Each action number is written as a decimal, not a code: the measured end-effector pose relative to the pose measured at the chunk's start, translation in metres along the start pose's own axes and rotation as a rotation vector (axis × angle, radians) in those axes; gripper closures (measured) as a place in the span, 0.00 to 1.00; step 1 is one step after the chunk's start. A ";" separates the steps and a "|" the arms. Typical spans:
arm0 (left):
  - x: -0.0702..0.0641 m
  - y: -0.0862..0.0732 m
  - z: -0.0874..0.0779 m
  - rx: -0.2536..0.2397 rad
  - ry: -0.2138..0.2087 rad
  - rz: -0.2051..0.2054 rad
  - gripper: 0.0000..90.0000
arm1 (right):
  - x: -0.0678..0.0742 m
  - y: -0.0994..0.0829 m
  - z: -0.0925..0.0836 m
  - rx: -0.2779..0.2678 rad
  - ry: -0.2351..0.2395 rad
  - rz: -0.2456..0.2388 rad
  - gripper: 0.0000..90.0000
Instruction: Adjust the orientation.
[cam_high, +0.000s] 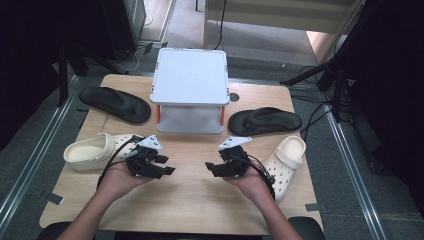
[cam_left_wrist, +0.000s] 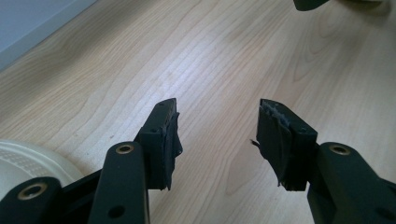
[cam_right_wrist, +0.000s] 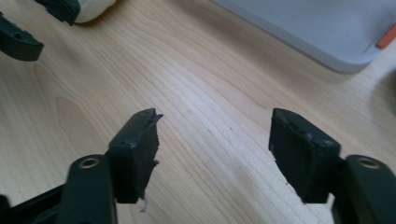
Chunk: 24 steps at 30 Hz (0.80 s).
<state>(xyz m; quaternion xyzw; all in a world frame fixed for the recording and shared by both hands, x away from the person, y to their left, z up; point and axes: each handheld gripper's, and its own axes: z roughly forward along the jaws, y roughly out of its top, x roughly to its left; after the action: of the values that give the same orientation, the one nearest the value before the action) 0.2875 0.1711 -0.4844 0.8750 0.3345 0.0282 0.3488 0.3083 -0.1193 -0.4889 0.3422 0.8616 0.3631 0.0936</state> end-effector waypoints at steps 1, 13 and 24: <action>0.001 -0.001 0.000 0.003 -0.005 -0.002 0.55 | 0.001 0.001 -0.002 -0.010 -0.012 -0.025 0.41; 0.011 -0.005 -0.008 0.010 0.018 -0.036 0.49 | 0.003 0.002 -0.008 -0.006 0.090 -0.044 0.51; 0.014 -0.007 -0.012 0.011 0.019 -0.038 0.48 | -0.003 0.002 -0.004 0.011 0.091 -0.026 0.56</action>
<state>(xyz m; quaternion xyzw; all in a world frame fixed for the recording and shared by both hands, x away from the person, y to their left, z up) 0.2910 0.1899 -0.4820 0.8702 0.3545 0.0281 0.3411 0.3102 -0.1229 -0.4848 0.3147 0.8712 0.3724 0.0573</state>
